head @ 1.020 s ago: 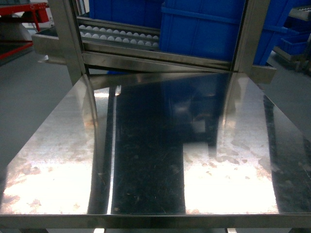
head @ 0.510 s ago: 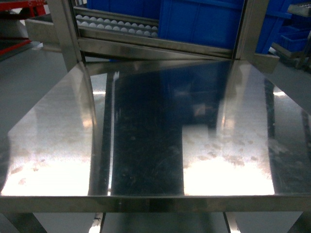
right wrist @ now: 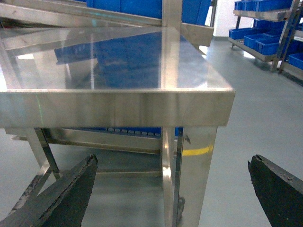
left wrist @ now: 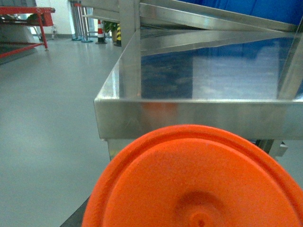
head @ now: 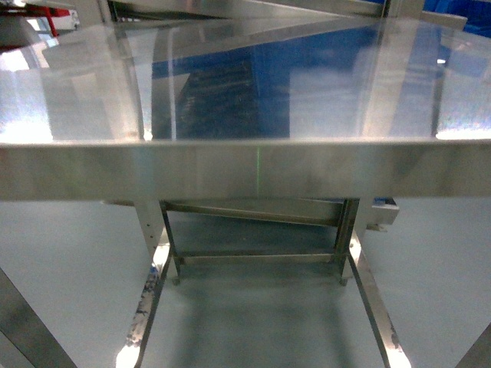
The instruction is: Pick capacitor and pack into box
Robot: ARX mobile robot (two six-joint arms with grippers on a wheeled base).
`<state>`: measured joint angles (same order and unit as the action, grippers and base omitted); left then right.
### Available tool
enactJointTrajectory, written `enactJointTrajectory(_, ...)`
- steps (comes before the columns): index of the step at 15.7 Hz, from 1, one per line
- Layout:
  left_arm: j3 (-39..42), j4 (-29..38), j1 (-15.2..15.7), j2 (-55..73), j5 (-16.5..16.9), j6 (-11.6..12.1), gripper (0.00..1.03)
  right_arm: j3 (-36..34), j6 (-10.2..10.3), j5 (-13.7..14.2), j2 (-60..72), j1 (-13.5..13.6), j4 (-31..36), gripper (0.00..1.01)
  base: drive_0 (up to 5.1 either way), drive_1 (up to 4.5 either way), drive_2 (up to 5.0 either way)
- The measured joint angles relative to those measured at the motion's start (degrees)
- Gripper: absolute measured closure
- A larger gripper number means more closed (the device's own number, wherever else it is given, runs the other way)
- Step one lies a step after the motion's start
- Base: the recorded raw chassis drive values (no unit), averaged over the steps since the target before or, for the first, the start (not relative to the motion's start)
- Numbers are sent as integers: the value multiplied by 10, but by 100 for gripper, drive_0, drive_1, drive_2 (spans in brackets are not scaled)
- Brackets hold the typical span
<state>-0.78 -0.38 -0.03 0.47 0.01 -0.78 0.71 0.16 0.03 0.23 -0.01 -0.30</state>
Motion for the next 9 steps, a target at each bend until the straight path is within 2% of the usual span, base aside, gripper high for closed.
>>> enactJointTrajectory(9,0,0,0,0,0,0,60,0,-1,-1,0,0,0,3,0,0,0)
